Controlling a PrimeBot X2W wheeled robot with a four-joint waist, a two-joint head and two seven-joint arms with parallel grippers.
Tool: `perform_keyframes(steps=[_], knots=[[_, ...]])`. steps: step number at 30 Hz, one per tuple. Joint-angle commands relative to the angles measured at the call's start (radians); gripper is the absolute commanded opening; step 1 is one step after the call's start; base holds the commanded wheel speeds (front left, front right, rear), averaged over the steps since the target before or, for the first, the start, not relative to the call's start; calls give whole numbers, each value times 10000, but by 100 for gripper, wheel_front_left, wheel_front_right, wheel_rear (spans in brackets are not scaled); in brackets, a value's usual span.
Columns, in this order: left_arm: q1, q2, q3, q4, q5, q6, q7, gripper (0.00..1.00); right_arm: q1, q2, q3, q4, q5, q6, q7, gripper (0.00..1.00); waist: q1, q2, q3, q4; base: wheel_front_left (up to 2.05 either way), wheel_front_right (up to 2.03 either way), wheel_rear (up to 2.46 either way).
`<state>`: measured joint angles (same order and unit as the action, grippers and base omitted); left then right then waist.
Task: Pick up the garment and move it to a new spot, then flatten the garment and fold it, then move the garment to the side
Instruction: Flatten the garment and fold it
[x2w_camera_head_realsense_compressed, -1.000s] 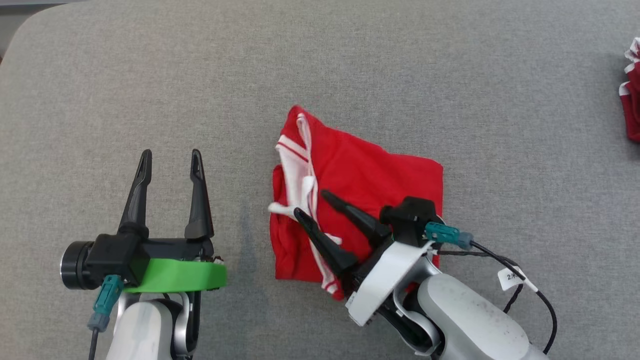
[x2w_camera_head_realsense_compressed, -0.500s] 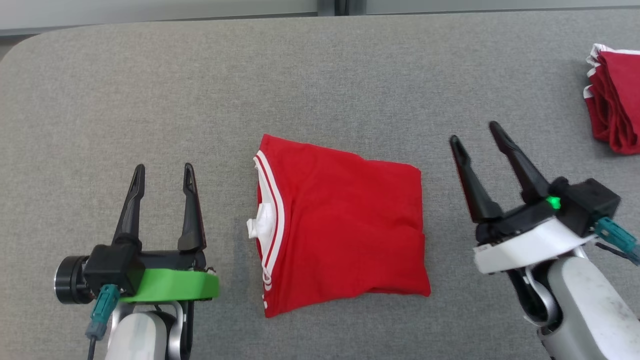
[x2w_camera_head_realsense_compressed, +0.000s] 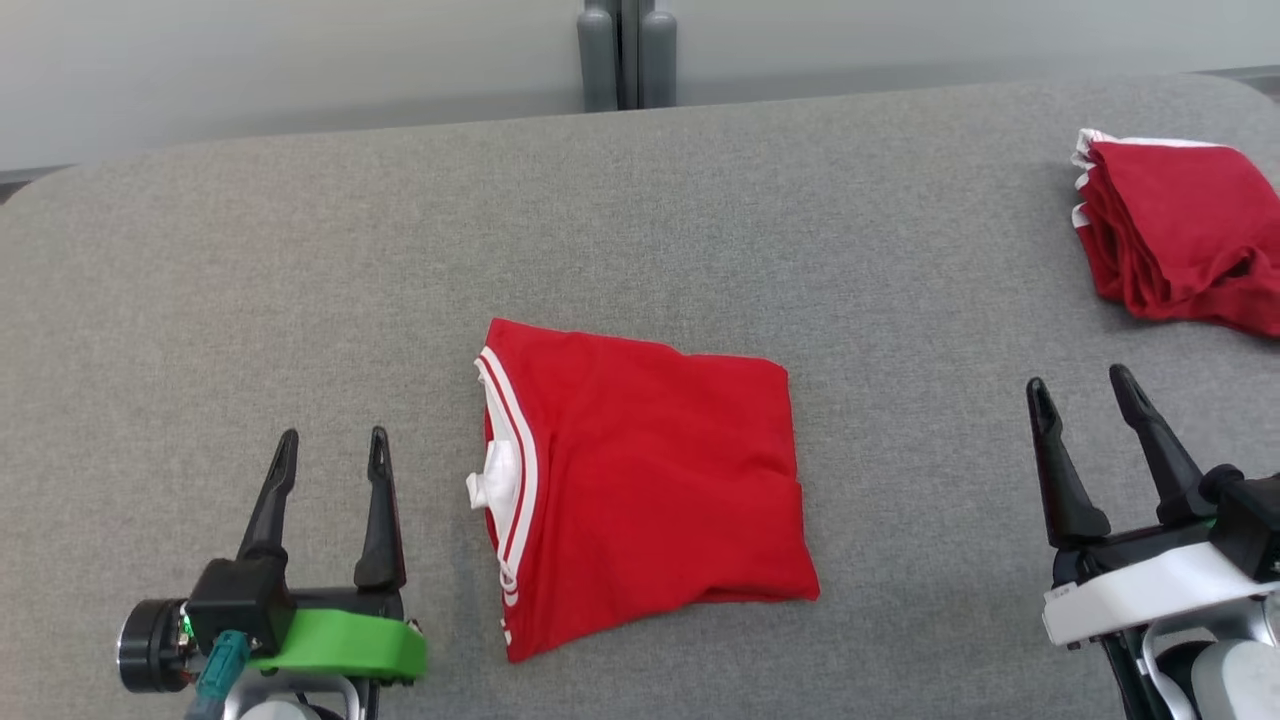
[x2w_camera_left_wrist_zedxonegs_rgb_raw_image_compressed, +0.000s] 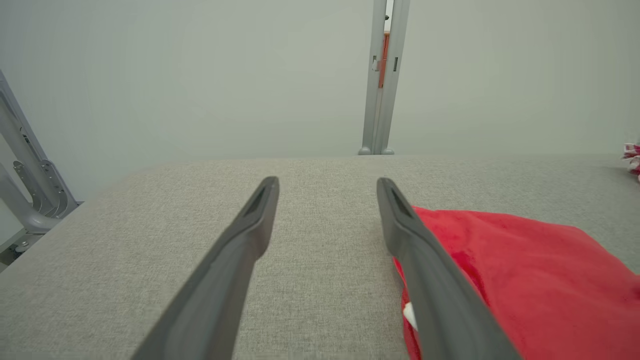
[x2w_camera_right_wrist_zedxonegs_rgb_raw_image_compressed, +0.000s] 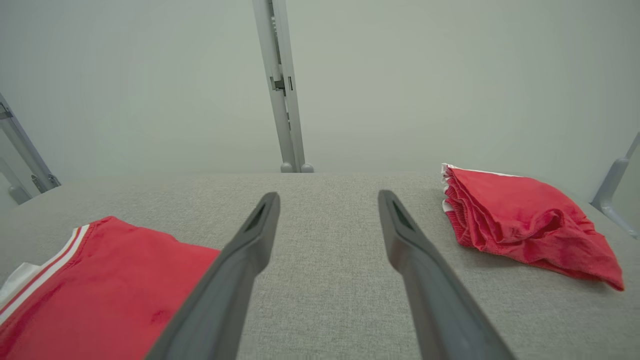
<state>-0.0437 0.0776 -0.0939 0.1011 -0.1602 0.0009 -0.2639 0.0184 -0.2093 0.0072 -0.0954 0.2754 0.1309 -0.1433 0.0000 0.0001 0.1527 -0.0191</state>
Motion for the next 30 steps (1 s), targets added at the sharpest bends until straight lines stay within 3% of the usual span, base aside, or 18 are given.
perform_keyframes(steps=[1,12,30], knots=[[243,86,-2,42,0,-5,-1,100,201,50,-2,-108,-89,-7,60,100,0,-1,-403,-110,0,0,0],[923,208,-90,255,-221,-52,146,100,1021,342,109,-509,-223,-7,485,100,0,-1,-1248,-76,0,0,0],[1081,418,-88,300,-316,173,251,100,1388,515,68,-530,-122,-7,708,100,0,-1,-1487,-240,0,0,0]])
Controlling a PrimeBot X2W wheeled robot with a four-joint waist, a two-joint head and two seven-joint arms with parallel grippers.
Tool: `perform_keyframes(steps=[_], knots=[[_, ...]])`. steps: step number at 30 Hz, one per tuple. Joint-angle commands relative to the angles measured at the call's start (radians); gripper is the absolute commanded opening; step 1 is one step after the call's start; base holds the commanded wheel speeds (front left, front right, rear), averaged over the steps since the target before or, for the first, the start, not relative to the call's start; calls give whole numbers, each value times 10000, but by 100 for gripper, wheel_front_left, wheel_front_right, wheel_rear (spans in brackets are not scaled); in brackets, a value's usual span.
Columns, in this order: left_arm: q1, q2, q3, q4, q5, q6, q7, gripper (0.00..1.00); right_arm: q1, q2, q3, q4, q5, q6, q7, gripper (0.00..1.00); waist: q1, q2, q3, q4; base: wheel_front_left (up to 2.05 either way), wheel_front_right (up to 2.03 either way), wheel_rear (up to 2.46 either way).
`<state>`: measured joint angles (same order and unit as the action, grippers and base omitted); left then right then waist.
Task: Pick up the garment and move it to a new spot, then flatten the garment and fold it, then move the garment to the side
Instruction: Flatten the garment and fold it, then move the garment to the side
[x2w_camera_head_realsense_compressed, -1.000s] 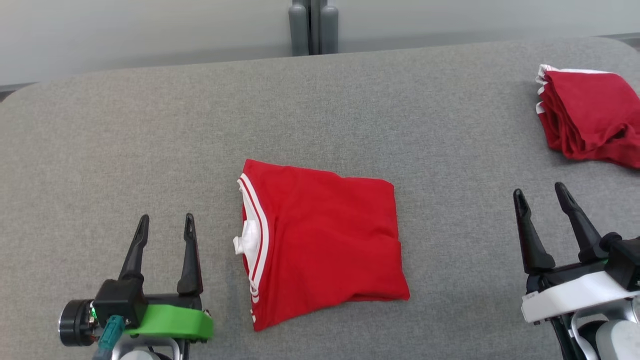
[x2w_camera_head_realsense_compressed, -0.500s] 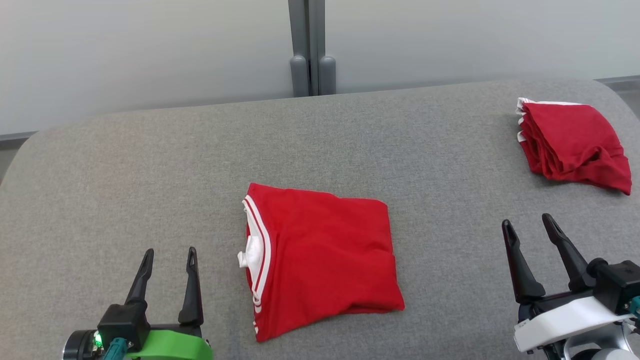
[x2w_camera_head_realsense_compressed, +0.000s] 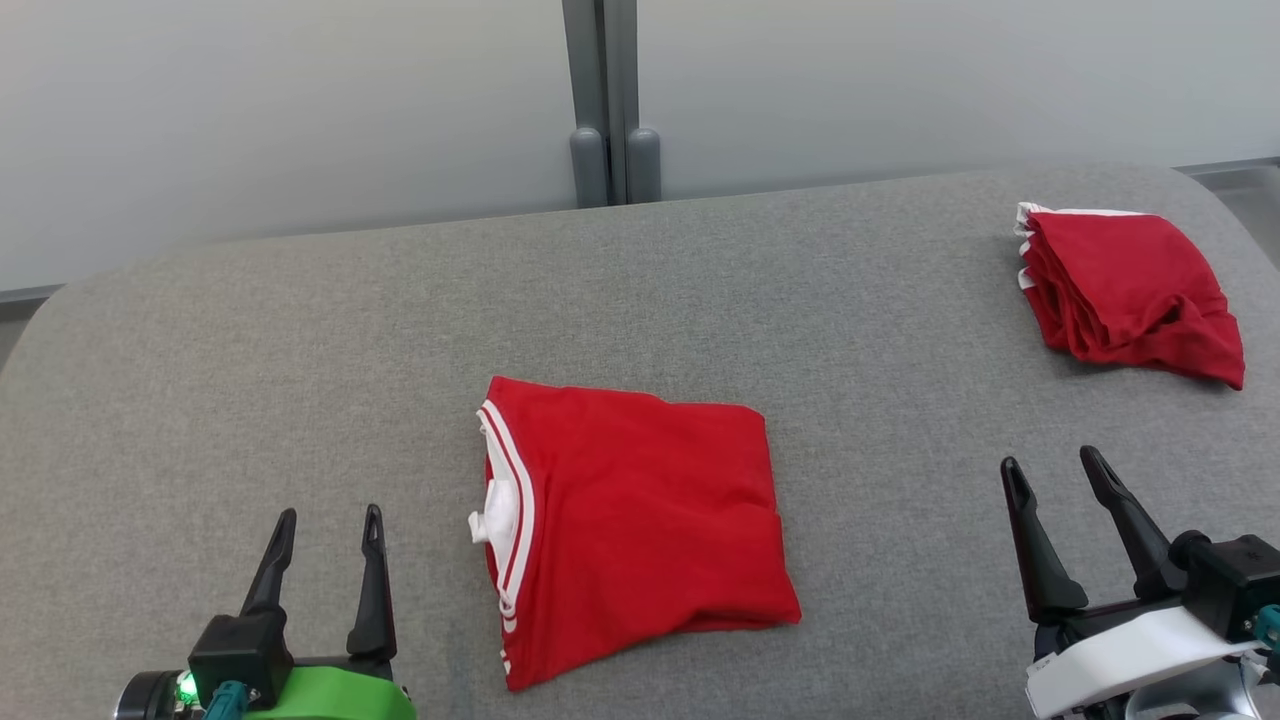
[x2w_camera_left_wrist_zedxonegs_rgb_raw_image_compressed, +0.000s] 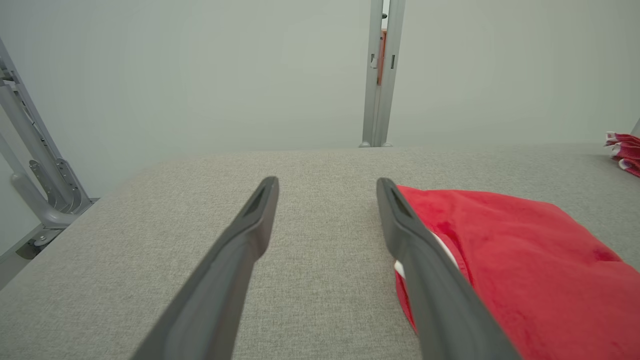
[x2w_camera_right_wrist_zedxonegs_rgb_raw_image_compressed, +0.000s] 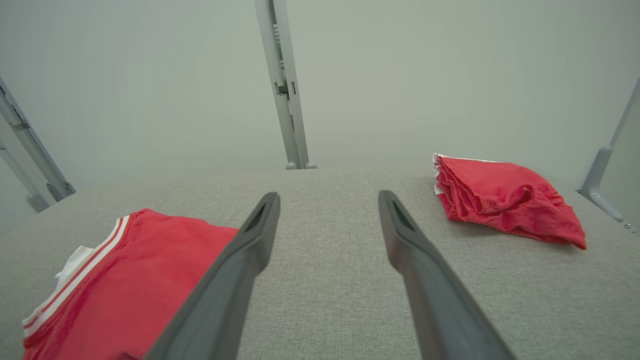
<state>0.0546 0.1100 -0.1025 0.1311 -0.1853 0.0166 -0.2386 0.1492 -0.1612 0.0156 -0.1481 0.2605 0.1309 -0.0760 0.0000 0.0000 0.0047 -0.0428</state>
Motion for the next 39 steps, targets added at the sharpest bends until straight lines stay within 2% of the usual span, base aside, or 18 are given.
perform_keyframes(steps=[1,16,23,32,39], knots=[[100,106,-5,9,-69,18,-2,100,83,37,-22,1,26,-7,31,100,0,0,-21,-4,0,0,0],[-365,161,-156,-68,-101,54,-44,100,24,-11,-186,-11,30,-7,52,100,0,0,153,386,0,0,0],[-1133,46,-339,-381,33,50,-167,100,-482,-260,-136,196,166,-7,185,100,0,0,1205,1097,0,0,0],[-2477,-260,-668,-448,144,-69,-260,100,-1806,-577,1098,1805,786,-7,252,100,0,0,2644,2151,0,0,0],[-2974,-456,-764,-648,262,-131,-260,100,-2533,-512,2132,3468,1248,-7,430,100,0,0,3036,2583,0,0,0]])
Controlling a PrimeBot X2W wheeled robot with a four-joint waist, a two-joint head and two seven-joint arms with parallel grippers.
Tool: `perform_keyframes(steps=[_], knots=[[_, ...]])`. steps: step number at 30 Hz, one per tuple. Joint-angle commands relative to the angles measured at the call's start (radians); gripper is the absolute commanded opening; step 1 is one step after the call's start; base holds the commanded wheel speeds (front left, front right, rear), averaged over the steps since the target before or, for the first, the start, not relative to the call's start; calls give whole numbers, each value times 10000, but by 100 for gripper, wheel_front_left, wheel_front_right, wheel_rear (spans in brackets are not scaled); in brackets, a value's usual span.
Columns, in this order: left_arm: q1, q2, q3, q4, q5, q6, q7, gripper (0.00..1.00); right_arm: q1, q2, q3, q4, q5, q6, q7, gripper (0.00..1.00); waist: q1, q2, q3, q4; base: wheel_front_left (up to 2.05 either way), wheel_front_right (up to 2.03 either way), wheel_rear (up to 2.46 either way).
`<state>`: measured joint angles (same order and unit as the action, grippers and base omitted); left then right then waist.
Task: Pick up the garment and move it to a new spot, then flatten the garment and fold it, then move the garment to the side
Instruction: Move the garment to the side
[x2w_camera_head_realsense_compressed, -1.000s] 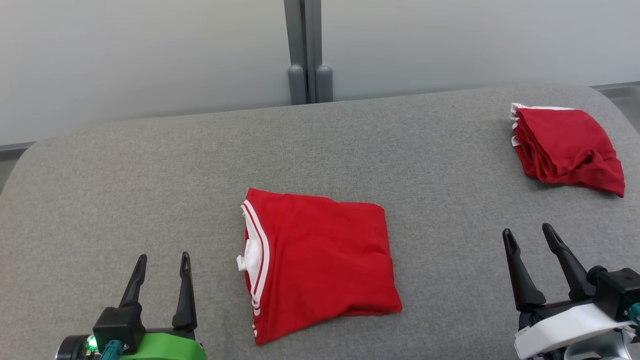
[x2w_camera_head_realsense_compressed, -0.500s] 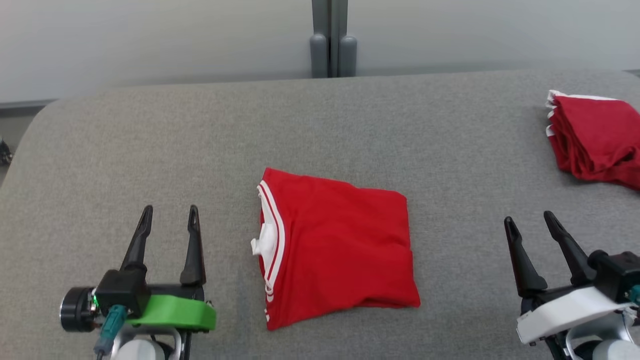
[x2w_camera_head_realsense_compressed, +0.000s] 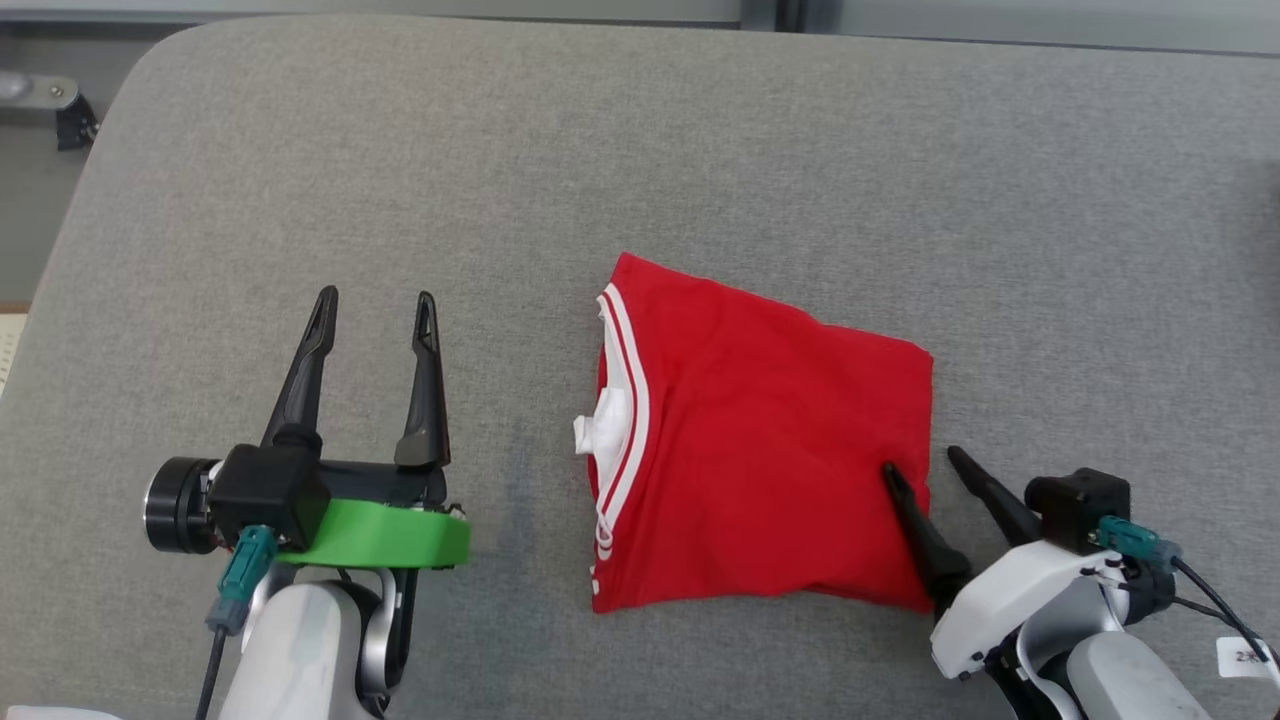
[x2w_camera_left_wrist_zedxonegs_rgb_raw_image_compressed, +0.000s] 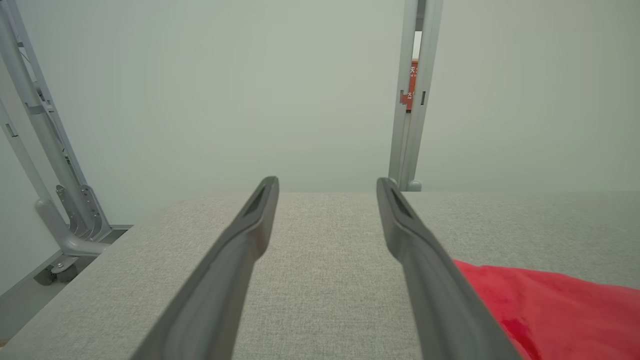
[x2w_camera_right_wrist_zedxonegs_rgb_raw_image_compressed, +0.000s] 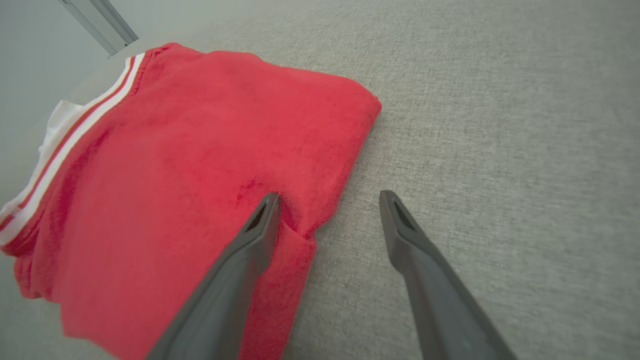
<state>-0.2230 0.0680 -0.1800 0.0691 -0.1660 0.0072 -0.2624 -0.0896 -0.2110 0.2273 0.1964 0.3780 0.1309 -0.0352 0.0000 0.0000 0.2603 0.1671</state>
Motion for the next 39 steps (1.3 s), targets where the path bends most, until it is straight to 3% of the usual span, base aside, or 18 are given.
perform_keyframes(steps=[1,2,3,4,6,10,16,26,33,39], knots=[[-205,-52,11,-49,87,-37,-23,100,-201,12,168,251,189,-7,104,100,0,0,488,504,0,0,0],[-197,-64,18,-67,101,-37,-23,100,-233,20,258,414,257,-7,188,87,0,0,492,512,0,0,0],[-186,-72,26,-96,127,-44,-23,100,-270,20,373,604,340,-7,320,52,0,0,495,512,0,0,0],[-168,-75,39,-110,137,-50,-24,100,-299,42,498,710,428,-6,413,43,0,0,496,503,0,0,0],[-122,-84,71,-158,206,-45,-24,100,-343,39,719,884,567,-6,584,0,0,0,504,427,0,0,0],[-45,-79,221,-187,310,-43,-23,100,-625,-171,827,641,617,-9,198,0,0,0,534,38,0,0,0],[26,27,404,-378,530,-92,-25,100,-1071,-755,833,136,539,-16,-426,0,0,0,563,-1223,0,0,0],[-587,189,86,-632,901,-445,-14,100,-2734,-2447,288,171,563,-13,-690,0,0,0,1239,-3299,0,0,0],[-1317,283,-396,-609,1122,-726,-11,100,-4925,-3671,272,1080,923,-13,-936,0,0,0,2249,-3462,0,0,0],[-1823,317,-652,-888,1285,-782,14,100,-6749,-4492,319,2691,1312,-13,-1469,0,0,0,3076,-3353,0,0,0]])
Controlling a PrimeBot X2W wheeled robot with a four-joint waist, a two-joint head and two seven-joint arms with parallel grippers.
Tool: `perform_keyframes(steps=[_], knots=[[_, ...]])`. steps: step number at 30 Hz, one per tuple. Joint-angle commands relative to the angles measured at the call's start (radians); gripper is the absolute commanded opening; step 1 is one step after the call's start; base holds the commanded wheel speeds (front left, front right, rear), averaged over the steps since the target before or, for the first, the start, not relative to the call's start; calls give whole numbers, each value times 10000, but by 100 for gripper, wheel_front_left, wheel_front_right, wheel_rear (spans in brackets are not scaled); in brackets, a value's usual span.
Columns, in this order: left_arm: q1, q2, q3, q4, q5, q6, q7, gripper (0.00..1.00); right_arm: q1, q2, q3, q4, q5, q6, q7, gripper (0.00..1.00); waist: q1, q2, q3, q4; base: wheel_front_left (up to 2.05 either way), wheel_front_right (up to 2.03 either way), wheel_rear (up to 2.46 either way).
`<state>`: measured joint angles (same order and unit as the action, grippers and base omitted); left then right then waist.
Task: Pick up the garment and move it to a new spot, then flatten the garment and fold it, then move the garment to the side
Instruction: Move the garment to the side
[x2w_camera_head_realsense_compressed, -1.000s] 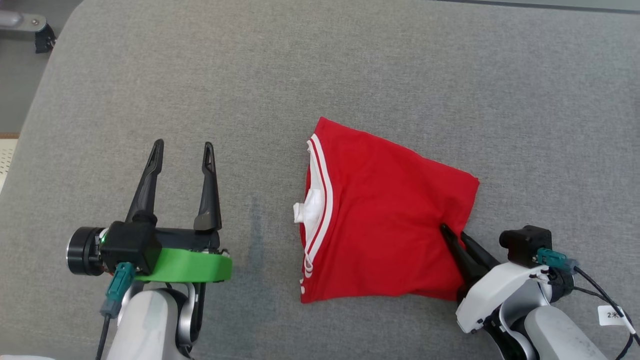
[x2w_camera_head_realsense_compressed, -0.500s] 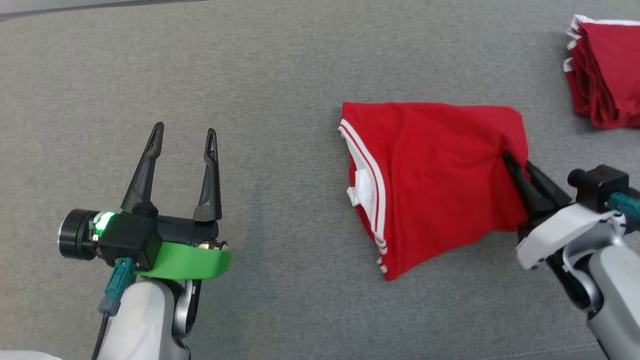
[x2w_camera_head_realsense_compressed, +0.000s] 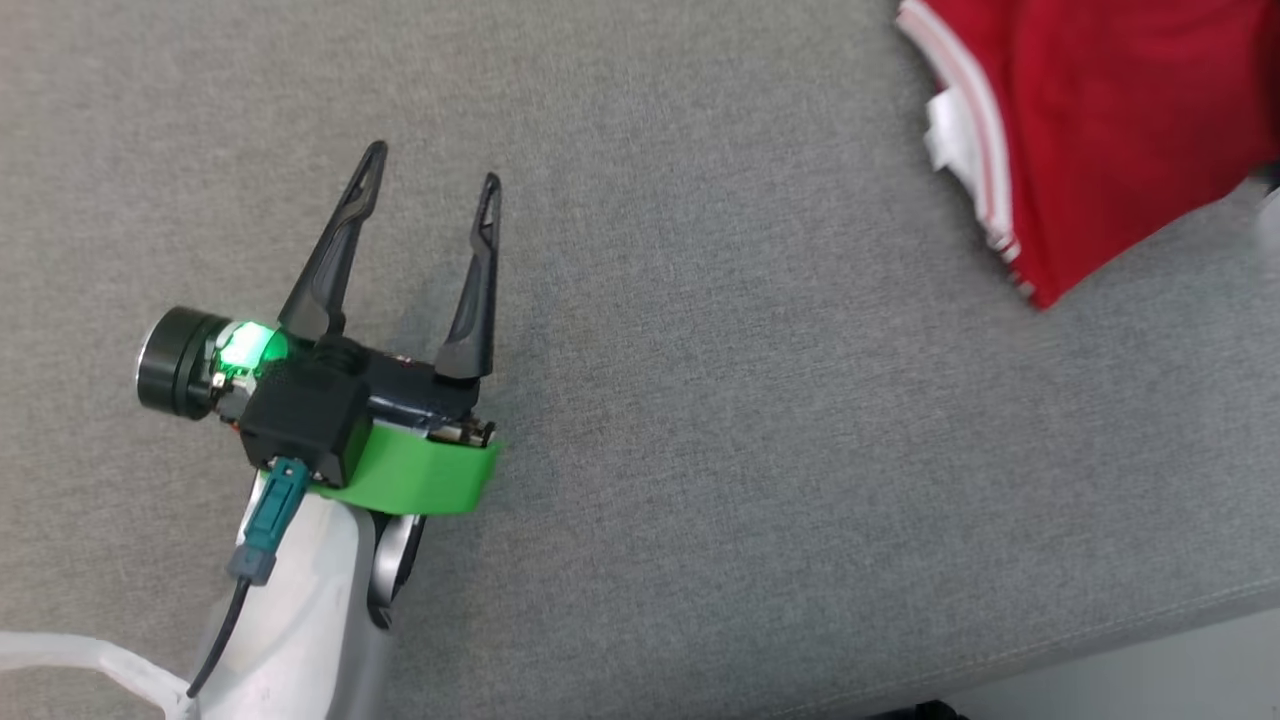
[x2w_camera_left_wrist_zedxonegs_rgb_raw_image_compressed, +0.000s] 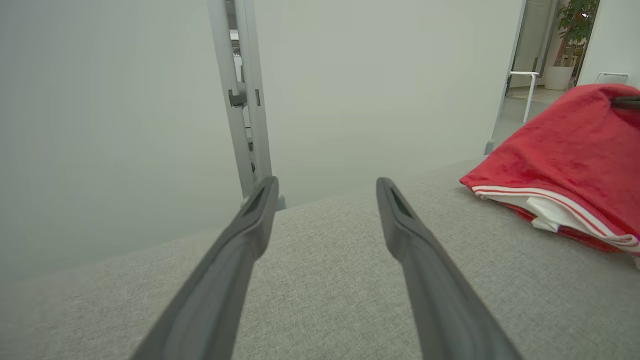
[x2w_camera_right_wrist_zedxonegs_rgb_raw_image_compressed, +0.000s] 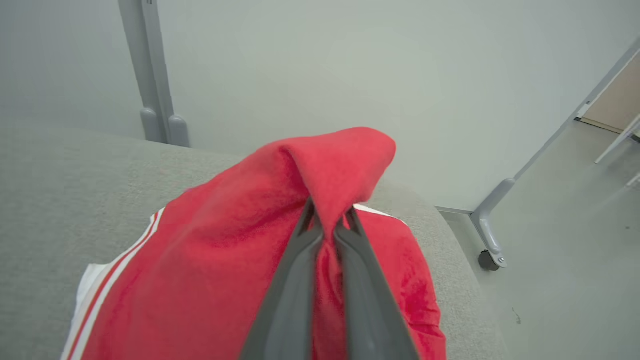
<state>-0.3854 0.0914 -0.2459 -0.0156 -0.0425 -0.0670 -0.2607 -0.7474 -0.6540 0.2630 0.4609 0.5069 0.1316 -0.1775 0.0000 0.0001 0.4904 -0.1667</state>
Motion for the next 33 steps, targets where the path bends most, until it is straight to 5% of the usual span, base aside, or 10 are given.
perform_keyframes(steps=[1,12,13,14,21,33], knots=[[-290,102,-32,-103,90,-50,16,100,-457,-235,-85,393,105,-23,-112,0,0,-1,913,30,0,0,0],[-945,199,-415,-805,309,-136,107,100,-2146,-1111,-224,3052,233,-21,-697,5,0,-1,1855,354,0,0,0],[-963,216,-421,-856,303,-125,129,100,-2223,-1061,-279,3386,157,-23,-716,42,0,-1,1887,351,0,0,0],[-988,227,-422,-897,291,-117,150,100,-2290,-1000,-358,3714,72,-23,-755,100,0,-1,1910,349,0,0,0],[-885,338,-276,-866,155,49,148,100,-2004,-394,-1258,4320,-471,-21,-891,100,0,-1,1598,235,0,0,0],[332,564,307,-494,-368,476,215,100,1779,2028,-3638,302,-1713,-21,-870,100,0,-1,-37,-293,0,0,0]])
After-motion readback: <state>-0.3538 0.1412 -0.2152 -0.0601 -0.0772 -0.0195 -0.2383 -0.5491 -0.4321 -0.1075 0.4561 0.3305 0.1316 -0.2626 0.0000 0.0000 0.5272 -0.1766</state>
